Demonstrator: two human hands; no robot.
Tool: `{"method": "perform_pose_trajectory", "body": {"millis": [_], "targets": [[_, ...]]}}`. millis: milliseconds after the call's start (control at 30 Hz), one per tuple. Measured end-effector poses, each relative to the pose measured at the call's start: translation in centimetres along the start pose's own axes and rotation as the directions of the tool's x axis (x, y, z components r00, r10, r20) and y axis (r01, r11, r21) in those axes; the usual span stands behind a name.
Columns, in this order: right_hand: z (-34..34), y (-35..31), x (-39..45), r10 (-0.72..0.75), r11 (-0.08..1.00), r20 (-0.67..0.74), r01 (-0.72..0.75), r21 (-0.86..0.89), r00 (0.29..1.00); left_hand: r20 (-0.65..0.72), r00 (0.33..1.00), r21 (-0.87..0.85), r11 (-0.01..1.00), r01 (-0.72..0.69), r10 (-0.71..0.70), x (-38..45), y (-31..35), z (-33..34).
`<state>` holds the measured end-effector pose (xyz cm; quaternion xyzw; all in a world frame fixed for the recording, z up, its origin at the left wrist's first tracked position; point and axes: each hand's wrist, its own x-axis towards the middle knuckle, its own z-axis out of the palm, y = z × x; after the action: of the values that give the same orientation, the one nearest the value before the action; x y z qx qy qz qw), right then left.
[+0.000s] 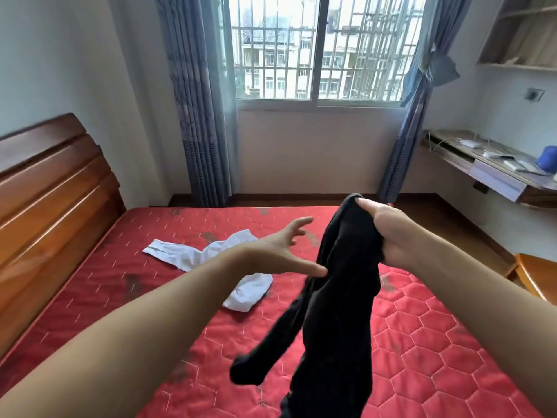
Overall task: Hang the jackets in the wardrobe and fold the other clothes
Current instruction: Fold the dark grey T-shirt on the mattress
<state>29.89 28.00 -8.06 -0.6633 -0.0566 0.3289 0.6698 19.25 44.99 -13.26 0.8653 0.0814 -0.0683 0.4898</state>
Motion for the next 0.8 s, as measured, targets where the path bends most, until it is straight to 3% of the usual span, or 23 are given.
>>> {"method": "perform_pose_trajectory", "body": {"millis": [100, 233, 267, 333, 367, 400, 467, 533, 600, 633, 700, 800], "targets": [[0.8, -1.2, -0.6, -0.015, 1.0, 0.059, 0.014, 0.02, 0.998, -0.103, 0.981, -0.231, 0.955, -0.186, 0.166, 1.0, 2.0, 1.6], [0.1, -3.3, -1.5, -0.045, 0.992, 0.099, 0.033, 0.124, 0.994, -0.288, 0.948, -0.383, 0.892, -0.241, 0.132, 1.1, 3.5, 1.7], [0.0, -3.8, -1.7, -0.069, 0.983, 0.093, 0.052, 0.173, 0.993, -0.384, 0.915, -0.388, 0.877, -0.282, 0.125, 1.1, 3.7, 1.5], [0.1, -4.9, -2.1, -0.121, 0.952, 0.066, 0.097, 0.29, 0.99, -0.638, 0.76, -0.297, 0.869, -0.395, 0.127, 1.1, 3.9, 1.5], [0.3, -5.4, -2.2, -0.142, 0.927, 0.047, 0.116, 0.356, 0.989, -0.702, 0.697, -0.25, 0.867, -0.431, 0.144, 1.0, 3.9, 1.8], [0.5, -5.9, -2.1, -0.159, 0.898, 0.022, 0.135, 0.419, 0.987, -0.701, 0.689, -0.23, 0.855, -0.465, 0.186, 0.8, 3.9, 2.4], [0.6, -6.5, -1.5, -0.181, 0.836, -0.056, 0.184, 0.518, 0.982, -0.531, 0.805, -0.25, 0.86, -0.446, 0.263, 0.7, 3.8, 4.2], [0.5, -7.0, -0.9, -0.169, 0.8, -0.135, 0.216, 0.56, 0.976, -0.346, 0.904, -0.124, 0.943, -0.308, 0.249, 1.3, 3.3, 6.0], [0.3, -7.2, -0.5, -0.168, 0.791, -0.2, 0.253, 0.557, 0.965, -0.349, 0.919, 0.097, 0.982, -0.16, 0.184, 2.4, 2.4, 6.4], [-0.1, -7.2, -0.4, -0.181, 0.792, -0.232, 0.281, 0.542, 0.956, -0.372, 0.917, 0.126, 0.987, -0.104, 0.144, 2.7, 2.0, 6.1], [-1.6, -7.0, -0.4, -0.208, 0.803, -0.235, 0.303, 0.513, 0.95, -0.36, 0.932, 0.024, 0.999, -0.044, 0.05, 3.0, 0.7, 4.9], [-5.2, -6.4, -0.5, -0.192, 0.898, -0.15, 0.236, 0.372, 0.97, -0.241, 0.966, -0.266, 0.964, 0.024, -0.091, 1.5, -0.1, 2.2]]}}
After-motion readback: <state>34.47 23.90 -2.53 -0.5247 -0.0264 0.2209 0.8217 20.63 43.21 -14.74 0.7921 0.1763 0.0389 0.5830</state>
